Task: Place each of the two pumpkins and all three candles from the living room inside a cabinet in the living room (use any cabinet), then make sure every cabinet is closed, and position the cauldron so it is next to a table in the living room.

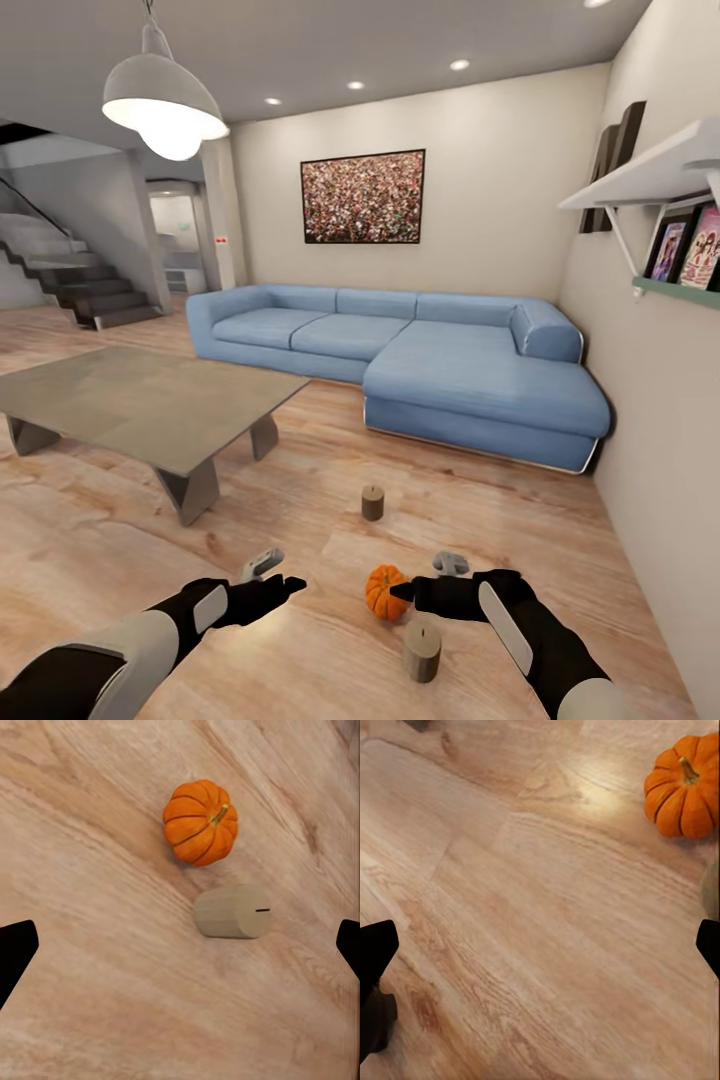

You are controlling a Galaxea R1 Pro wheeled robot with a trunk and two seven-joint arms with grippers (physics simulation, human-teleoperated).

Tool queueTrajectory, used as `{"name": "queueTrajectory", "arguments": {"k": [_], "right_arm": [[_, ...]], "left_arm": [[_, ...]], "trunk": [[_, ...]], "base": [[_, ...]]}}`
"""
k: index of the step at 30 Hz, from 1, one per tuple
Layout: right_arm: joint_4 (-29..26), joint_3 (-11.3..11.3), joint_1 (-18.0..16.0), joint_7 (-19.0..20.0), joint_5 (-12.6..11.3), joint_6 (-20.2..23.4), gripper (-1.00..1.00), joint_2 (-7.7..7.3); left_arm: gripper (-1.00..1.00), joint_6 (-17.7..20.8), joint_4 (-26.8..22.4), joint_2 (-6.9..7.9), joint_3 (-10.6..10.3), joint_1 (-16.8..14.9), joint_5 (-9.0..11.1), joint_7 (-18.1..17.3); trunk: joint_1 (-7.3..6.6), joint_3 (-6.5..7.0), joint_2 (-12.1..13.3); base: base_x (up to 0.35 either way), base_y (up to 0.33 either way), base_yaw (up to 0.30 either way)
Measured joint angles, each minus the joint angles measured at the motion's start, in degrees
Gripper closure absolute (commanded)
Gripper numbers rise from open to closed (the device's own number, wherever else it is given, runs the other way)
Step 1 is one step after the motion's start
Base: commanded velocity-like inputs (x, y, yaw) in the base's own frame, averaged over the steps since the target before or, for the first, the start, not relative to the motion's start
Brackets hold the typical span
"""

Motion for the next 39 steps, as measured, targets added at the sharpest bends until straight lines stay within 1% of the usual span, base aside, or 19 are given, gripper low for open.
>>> {"name": "queueTrajectory", "arguments": {"k": [4, 8, 9, 12, 17, 20, 22, 25, 27, 28, 31, 33, 34, 35, 36, 37, 38, 39], "right_arm": [[0.02, 0.01, 0.00, 0.00, 0.00, 0.02, -1.00, -0.02], [0.21, 0.01, 0.00, 0.03, 0.00, -0.03, -1.00, 0.00], [0.27, 0.02, 0.00, 0.14, 0.02, -0.49, -1.00, 0.01], [0.47, 0.06, 0.00, 0.12, 0.02, -0.54, -1.00, 0.02], [3.76, -0.20, 0.00, -0.25, 0.09, -0.56, -1.00, -0.10], [6.59, -0.32, -0.03, -1.52, 0.08, -0.61, -1.00, -0.20], [7.77, -0.35, -0.07, -2.62, 0.01, -0.77, -1.00, -0.26], [8.19, -0.37, -0.11, -3.02, -0.02, -1.32, -1.00, -0.28], [8.43, -0.37, -0.15, -3.21, 0.04, -2.21, -1.00, -0.30], [8.71, -0.40, -0.22, -3.39, 0.07, -3.20, -1.00, -0.31], [8.97, -0.45, -0.31, -3.48, 0.06, -3.57, -1.00, -0.25], [9.47, -0.47, -0.45, -3.53, 0.08, -3.65, -1.00, -0.15], [10.76, -0.48, -1.37, -3.57, 0.01, -3.69, -1.00, 0.39], [12.57, -0.56, -3.23, -3.59, -0.04, -3.70, -1.00, 0.77], [13.53, -0.57, -4.13, -3.60, 0.00, -3.71, -1.00, 0.86], [17.19, -0.64, -7.09, -3.62, -0.08, -3.74, -1.00, 1.01], [18.78, -0.62, -8.36, -3.64, -0.09, -3.76, -1.00, 1.04], [21.90, -0.63, -10.74, -3.64, -0.19, -3.82, -1.00, 1.08]], "left_arm": [[-1.00, 0.00, 0.03, -0.23, 0.00, 0.00, -0.04, 0.26], [-1.00, -0.03, -0.01, -0.74, 0.01, 0.00, 0.03, 3.30], [-1.00, -0.21, -0.17, -0.96, 0.06, -0.01, 0.19, 4.58], [-1.00, -0.24, -0.40, -0.92, 0.09, -0.02, 0.19, 4.57], [-1.00, -0.10, -1.10, -0.76, 0.20, -0.02, 0.21, 4.37], [-1.00, 0.01, -2.81, -0.79, 0.20, -0.02, 0.25, 4.40], [-1.00, 0.28, -6.18, -0.76, 0.23, -0.02, 0.32, 4.21], [-1.00, 0.44, -8.25, -0.75, 0.18, -0.01, 0.30, 4.12], [-1.00, 0.56, -9.83, -0.73, 0.18, -0.01, 0.30, 4.08], [-1.00, 0.66, -11.36, -0.69, 0.20, -0.03, 0.37, 4.04], [-1.00, 1.02, -11.95, -0.69, 0.22, -0.01, 0.37, 4.04], [-1.00, 2.19, -12.08, -0.72, 0.24, -0.02, 0.38, 4.07], [-1.00, 4.70, -12.18, -0.80, 0.24, -0.05, 0.40, 4.23], [-1.00, 6.53, -12.23, -0.89, 0.25, -0.09, 0.44, 4.35], [-1.00, 7.03, -12.25, -0.94, 0.26, -0.11, 0.45, 4.38], [-1.00, 7.89, -12.27, -1.23, 0.24, -0.17, 0.47, 4.43], [-1.00, 8.10, -12.29, -1.40, 0.08, -0.21, 0.63, 4.48], [-1.00, 8.39, -12.29, -1.74, 0.10, -0.27, 0.58, 4.49]], "trunk": [[0.01, 0.00, 0.00], [0.02, 0.00, 0.00], [0.01, 0.00, -0.01], [0.02, -0.08, 0.00], [0.02, -0.44, 0.00], [0.02, -0.69, 0.00], [0.02, -0.86, 0.00], [0.02, -1.13, 0.00], [0.02, -1.31, 0.00], [0.02, -1.40, 0.00], [0.02, -1.67, 0.00], [0.02, -1.85, 0.00], [0.02, -1.94, 0.00], [0.02, -2.02, 0.00], [0.02, -2.12, 0.00], [0.02, -2.20, 0.00], [0.02, -2.30, 0.00], [0.02, -2.38, 0.00]], "base": [[0.082, -0.256, 0.000], [0.012, -0.193, 0.000], [0.001, -0.014, 0.000], [0.000, -0.007, 0.000], [0.000, -0.002, 0.001], [0.000, 0.000, 0.053], [0.000, 0.000, 0.105], [0.000, 0.000, 0.118], [0.000, 0.000, 0.122], [0.000, 0.000, 0.109], [0.000, 0.000, 0.101], [0.000, 0.000, 0.094], [0.000, 0.000, 0.090], [0.000, 0.000, 0.090], [0.000, 0.000, 0.089], [0.000, 0.000, 0.089], [0.000, 0.000, 0.089], [0.000, 0.000, 0.089]]}}
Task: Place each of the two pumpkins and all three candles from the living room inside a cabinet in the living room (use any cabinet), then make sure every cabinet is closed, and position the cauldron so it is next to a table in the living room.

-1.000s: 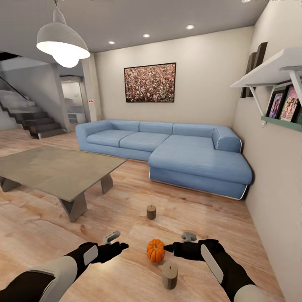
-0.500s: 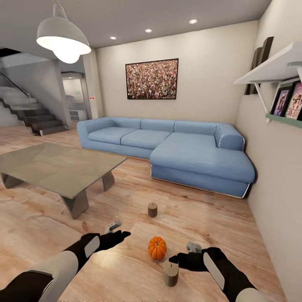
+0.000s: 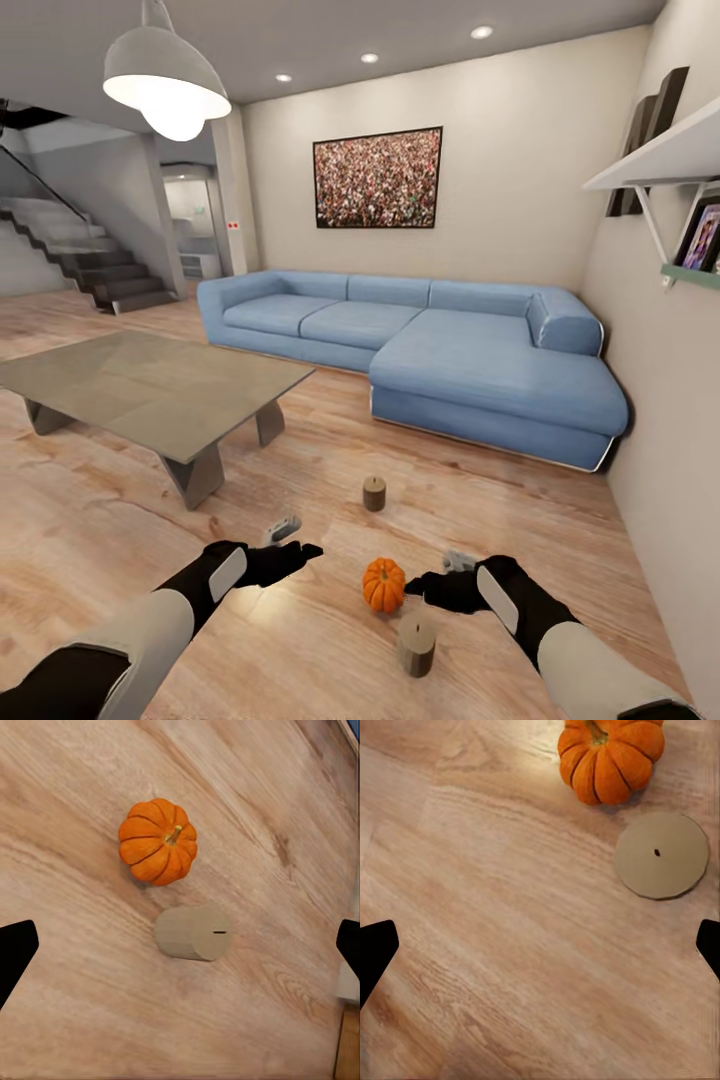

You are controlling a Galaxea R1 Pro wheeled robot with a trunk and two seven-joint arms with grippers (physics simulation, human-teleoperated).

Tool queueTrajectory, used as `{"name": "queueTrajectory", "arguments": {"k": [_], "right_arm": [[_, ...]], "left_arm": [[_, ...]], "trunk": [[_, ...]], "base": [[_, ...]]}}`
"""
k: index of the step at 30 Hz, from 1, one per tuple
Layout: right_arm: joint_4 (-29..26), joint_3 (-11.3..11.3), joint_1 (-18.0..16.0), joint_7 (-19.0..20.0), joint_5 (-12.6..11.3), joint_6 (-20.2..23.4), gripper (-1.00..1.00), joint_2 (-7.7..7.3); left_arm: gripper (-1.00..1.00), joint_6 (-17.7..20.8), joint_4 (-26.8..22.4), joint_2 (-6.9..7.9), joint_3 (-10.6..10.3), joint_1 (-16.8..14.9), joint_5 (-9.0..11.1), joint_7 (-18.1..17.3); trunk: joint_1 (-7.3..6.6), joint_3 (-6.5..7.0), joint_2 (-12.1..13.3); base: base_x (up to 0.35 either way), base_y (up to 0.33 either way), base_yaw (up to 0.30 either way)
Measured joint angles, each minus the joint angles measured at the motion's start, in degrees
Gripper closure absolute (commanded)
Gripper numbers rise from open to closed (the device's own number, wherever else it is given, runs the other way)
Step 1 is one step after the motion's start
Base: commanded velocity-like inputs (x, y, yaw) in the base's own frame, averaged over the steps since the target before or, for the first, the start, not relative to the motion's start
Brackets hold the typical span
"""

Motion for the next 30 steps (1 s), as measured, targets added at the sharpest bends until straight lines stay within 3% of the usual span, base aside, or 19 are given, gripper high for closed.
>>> {"name": "queueTrajectory", "arguments": {"k": [5, 8, 20, 21, 26, 30], "right_arm": [[8.92, -0.03, -7.67, 0.02, -0.19, -1.47, -1.00, 0.06], [10.58, -0.18, -9.50, 0.09, 0.01, -3.16, -1.00, 0.09], [11.18, -0.27, -10.35, 0.31, 0.00, -4.25, -1.00, 0.16], [11.14, -0.19, -10.36, 0.45, 0.02, -4.31, -1.00, 0.23], [10.92, -0.18, -10.37, 0.70, 0.03, -4.51, -1.00, 0.18], [10.86, -0.25, -10.37, 0.83, 0.07, -7.24, -1.00, 0.17]], "left_arm": [[-1.00, 0.42, -0.03, -0.82, -0.04, -0.20, -0.01, 0.06], [-1.00, 0.47, -0.43, -2.07, -0.11, -0.24, 0.03, 0.13], [-1.00, 0.85, -2.39, -5.67, -0.30, -0.52, -0.14, 0.21], [-1.00, 2.43, -4.36, -5.94, -0.27, -0.68, -0.07, 0.20], [-1.00, 4.61, -7.15, -6.01, -0.29, -0.85, -0.13, 0.20], [-1.00, 4.76, -7.60, -5.94, -0.29, -0.87, -0.13, 0.04]], "trunk": [[0.00, -0.46, 0.00], [0.00, -0.73, 0.00], [0.00, -1.83, 0.00], [0.00, -1.91, 0.00], [0.00, -2.37, 0.00], [0.00, -2.72, 0.00]], "base": [[0.000, 0.000, 0.089], [0.000, 0.000, 0.089], [0.000, 0.000, 0.090], [0.000, 0.000, 0.105], [0.000, 0.000, 0.115], [0.000, 0.000, 0.098]]}}
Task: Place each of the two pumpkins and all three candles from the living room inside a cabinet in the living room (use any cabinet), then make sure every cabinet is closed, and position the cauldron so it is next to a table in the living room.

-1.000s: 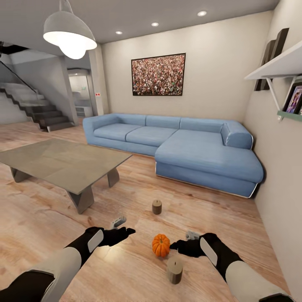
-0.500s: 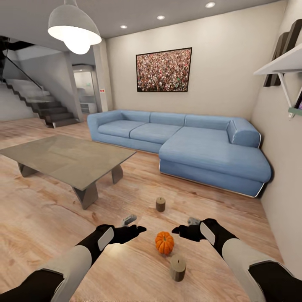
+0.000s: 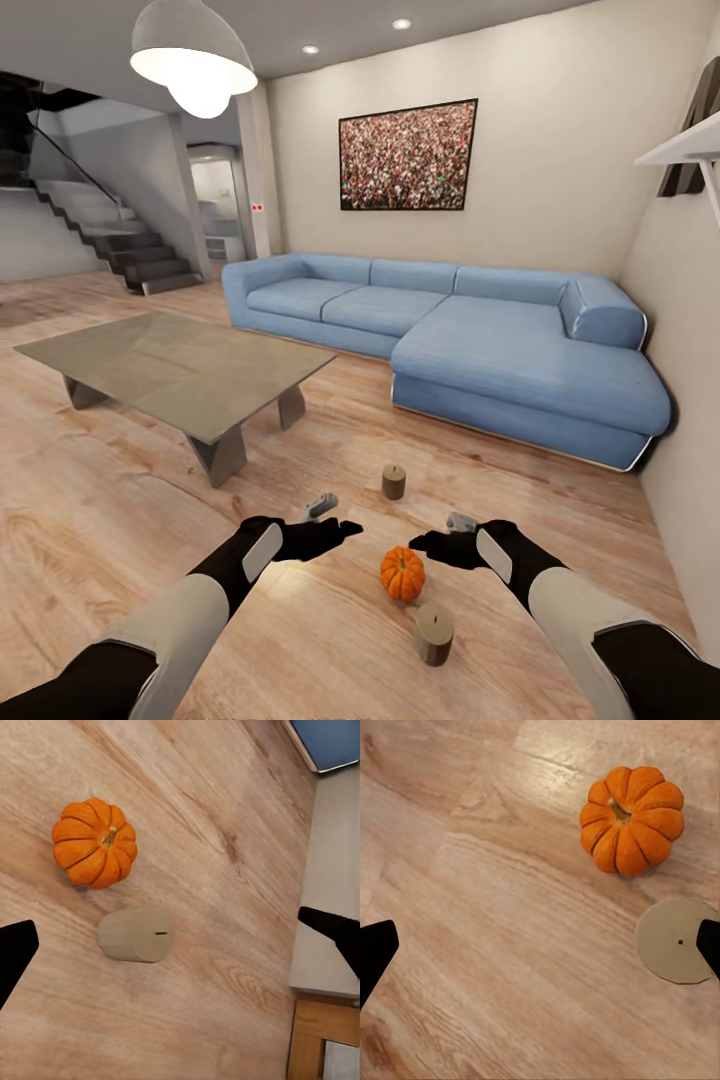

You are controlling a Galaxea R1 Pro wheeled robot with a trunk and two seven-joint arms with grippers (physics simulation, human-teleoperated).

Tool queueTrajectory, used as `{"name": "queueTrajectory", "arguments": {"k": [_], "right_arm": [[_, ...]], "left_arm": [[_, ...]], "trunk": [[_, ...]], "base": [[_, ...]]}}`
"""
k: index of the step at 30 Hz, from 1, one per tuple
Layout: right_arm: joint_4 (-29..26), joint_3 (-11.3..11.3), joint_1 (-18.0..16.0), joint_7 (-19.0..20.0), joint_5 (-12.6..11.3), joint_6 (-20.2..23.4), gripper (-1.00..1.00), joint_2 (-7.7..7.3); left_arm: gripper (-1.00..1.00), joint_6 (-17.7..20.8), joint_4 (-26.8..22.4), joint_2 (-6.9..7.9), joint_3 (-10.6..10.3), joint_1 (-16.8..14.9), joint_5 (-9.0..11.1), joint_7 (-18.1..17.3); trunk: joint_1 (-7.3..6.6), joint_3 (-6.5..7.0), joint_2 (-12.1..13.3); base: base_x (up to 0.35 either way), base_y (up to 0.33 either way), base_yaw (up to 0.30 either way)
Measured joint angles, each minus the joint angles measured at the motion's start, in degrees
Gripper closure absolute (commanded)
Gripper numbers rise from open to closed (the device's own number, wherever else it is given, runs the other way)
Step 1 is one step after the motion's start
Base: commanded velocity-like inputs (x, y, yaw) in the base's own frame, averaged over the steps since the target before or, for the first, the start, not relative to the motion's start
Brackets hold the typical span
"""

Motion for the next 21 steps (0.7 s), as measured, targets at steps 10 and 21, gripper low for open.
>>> {"name": "queueTrajectory", "arguments": {"k": [10, 21], "right_arm": [[0.18, -0.02, 0.00, -0.57, -0.02, -7.32, -1.00, 0.00], [0.25, 0.11, 0.00, -0.35, -0.06, -7.53, -1.00, 0.03]], "left_arm": [[-1.00, -0.30, -0.08, 0.09, -0.21, -0.01, -0.22, 0.19], [-1.00, -0.31, -0.01, 0.09, -0.21, -0.01, -0.28, 0.24]], "trunk": [[0.00, -0.13, 0.00], [0.00, -0.13, 0.00]], "base": [[0.000, 0.000, 0.011], [0.000, 0.000, 0.000]]}}
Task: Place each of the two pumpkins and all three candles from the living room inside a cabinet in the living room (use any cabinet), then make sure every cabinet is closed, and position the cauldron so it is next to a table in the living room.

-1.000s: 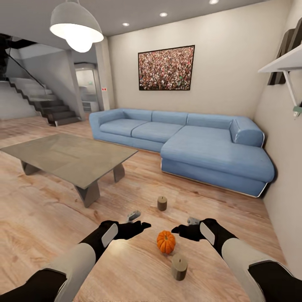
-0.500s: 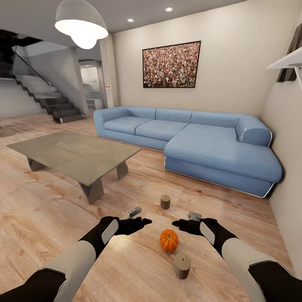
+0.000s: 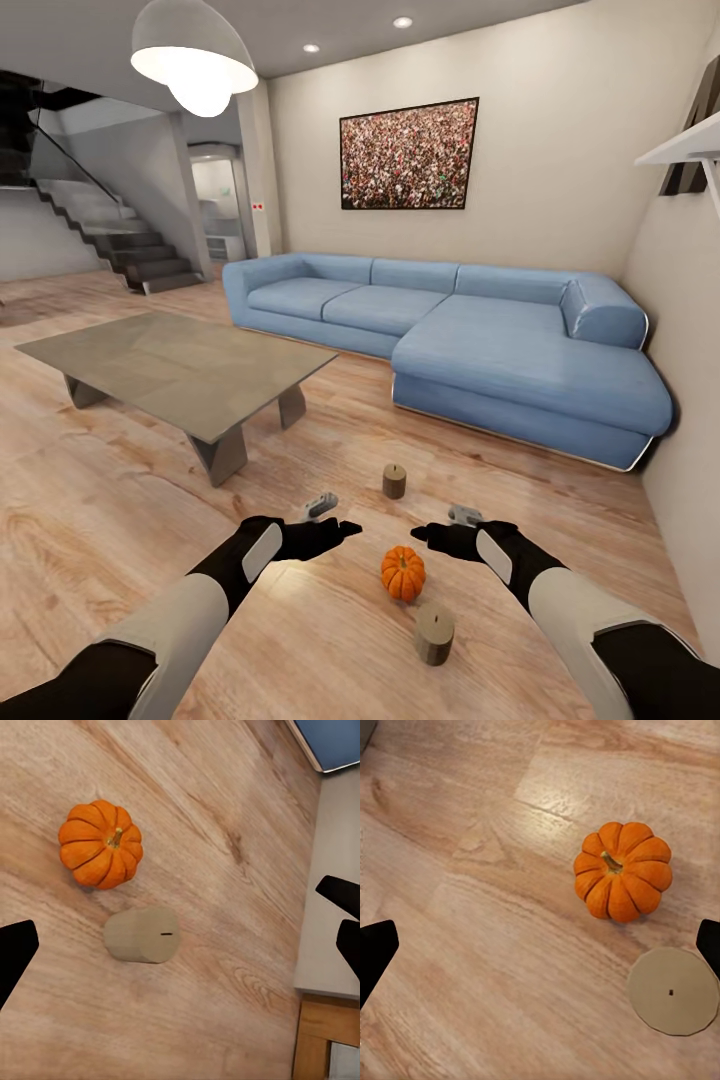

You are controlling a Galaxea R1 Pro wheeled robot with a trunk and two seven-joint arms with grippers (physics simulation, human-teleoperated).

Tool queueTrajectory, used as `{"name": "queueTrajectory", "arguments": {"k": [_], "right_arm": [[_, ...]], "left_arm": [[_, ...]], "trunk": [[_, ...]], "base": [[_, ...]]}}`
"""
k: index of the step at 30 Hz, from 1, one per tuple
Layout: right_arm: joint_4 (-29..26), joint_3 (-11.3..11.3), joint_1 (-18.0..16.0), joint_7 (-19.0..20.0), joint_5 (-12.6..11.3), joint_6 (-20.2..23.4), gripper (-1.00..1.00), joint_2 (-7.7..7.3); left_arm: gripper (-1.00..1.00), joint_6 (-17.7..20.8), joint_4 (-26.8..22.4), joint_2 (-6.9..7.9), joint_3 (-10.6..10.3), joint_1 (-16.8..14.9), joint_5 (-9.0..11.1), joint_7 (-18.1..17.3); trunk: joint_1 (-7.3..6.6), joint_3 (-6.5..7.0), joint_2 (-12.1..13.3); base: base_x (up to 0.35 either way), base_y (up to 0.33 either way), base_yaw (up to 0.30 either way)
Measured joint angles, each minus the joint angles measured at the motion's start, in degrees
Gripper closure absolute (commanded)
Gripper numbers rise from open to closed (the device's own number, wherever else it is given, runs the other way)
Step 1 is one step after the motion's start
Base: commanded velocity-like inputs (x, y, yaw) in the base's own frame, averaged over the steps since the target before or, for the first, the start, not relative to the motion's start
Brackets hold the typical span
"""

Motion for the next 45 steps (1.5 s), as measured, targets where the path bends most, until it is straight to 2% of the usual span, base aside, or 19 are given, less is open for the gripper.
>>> {"name": "queueTrajectory", "arguments": {"k": [6, 10, 23, 45], "right_arm": [[0.02, -0.06, 0.00, -0.39, -0.02, 0.10, -1.00, 0.04], [0.07, -0.20, 0.00, -0.61, 0.01, 0.11, -1.00, 0.00], [0.21, -0.21, 0.00, -0.76, 0.18, 0.38, -1.00, 0.07], [0.17, -0.20, 0.00, -0.52, 0.17, 0.32, -1.00, 0.07]], "left_arm": [[-1.00, 0.00, 0.16, -0.03, 0.01, 0.00, -0.03, 0.17], [-1.00, 0.00, 0.20, -0.08, -0.01, 0.00, 0.04, 1.60], [-1.00, 0.01, 0.20, -0.09, -0.06, 0.00, 0.05, 2.03], [-1.00, 0.01, -0.06, -0.09, -0.05, 0.00, 0.17, 1.67]], "trunk": [[0.00, -0.06, 0.00], [-0.03, -0.37, 0.00], [-0.02, -1.55, 0.00], [0.00, -2.76, 0.00]], "base": [[0.042, 0.000, 0.000], [0.276, 0.000, 0.000], [0.265, 0.000, 0.000], [0.011, 0.000, 0.000]]}}
